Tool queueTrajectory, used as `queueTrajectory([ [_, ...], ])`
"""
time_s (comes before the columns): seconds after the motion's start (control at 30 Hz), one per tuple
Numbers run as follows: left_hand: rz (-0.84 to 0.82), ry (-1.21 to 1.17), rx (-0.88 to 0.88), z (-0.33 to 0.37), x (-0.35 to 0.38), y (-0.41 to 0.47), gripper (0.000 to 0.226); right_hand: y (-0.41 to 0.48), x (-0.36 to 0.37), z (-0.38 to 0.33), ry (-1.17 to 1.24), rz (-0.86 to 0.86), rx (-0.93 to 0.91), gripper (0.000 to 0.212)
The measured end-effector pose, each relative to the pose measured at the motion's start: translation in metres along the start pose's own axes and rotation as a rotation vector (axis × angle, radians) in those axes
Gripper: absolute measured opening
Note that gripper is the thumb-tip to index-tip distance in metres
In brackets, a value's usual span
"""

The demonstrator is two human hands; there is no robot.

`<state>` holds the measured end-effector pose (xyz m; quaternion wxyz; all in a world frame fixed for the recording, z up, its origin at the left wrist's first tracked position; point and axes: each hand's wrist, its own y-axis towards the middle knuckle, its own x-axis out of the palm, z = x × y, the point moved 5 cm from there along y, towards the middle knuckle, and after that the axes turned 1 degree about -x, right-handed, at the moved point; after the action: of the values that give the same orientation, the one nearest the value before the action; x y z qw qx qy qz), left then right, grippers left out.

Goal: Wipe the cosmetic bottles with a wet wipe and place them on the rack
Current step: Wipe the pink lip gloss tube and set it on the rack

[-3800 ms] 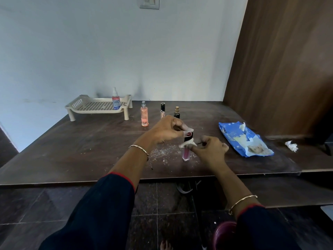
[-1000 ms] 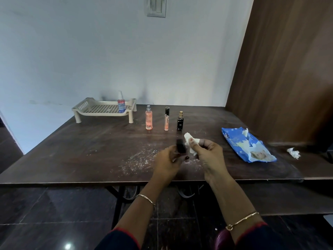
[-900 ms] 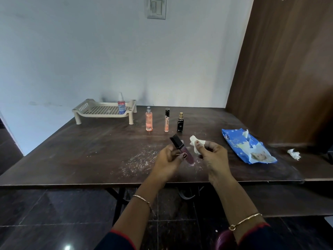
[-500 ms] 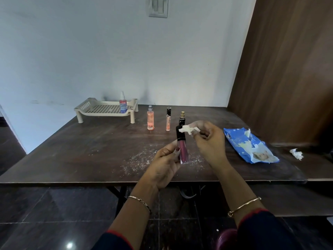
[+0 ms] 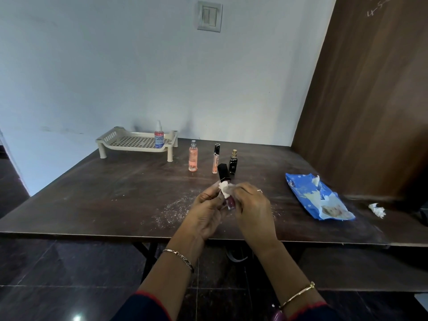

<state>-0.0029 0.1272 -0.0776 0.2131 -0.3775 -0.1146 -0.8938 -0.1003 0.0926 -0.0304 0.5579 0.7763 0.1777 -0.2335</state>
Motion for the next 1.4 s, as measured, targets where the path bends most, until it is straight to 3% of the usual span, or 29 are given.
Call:
queueTrajectory([
  [0.1, 0.099, -0.044, -0.021, 0.002, -0.004, 0.003, 0.04, -0.004, -0.001, 0.0, 0.05, -0.002, 0.026, 0.035],
  [0.23, 0.194, -0.079, -0.005, 0.013, -0.016, 0.01, 0.045, -0.002, 0.005, -0.001, 0.005, -0.046, -0.022, 0.023],
  [0.37, 0.31, 0.012, 0.087, 0.046, -0.035, 0.014, 0.032, 0.014, 0.025, 0.004, 0.06, -0.305, 0.002, 0.022],
  [0.47, 0.369, 0.191, 0.163, 0.088, -0.057, 0.023, 0.031, 0.026, 0.05, 0.002, 0.288, -0.445, 0.187, 0.02],
  [0.57, 0.42, 0.403, 0.234, 0.134, -0.079, 0.036, 0.038, 0.044, 0.079, -0.001, 0.599, -0.423, 0.407, 0.017],
  [0.73, 0.598, 0.734, 0.342, 0.202, -0.113, 0.064, 0.04, 0.087, 0.117, -0.004, 0.715, -0.353, 0.493, 0.024],
  [1.0, 0.734, 1.119, 0.36, 0.257, -0.149, 0.129, 0.036, 0.117, 0.183, 0.011, 0.627, -0.407, 0.419, 0.017],
  [1.23, 0.785, 1.33, 0.39, 0.258, -0.177, 0.174, 0.032, 0.118, 0.218, 0.026, 0.598, -0.442, 0.391, 0.016],
  [1.4, 0.906, 1.474, 0.316, 0.261, -0.193, 0.182, 0.03, 0.116, 0.227, 0.033, 0.612, -0.459, 0.41, 0.014],
])
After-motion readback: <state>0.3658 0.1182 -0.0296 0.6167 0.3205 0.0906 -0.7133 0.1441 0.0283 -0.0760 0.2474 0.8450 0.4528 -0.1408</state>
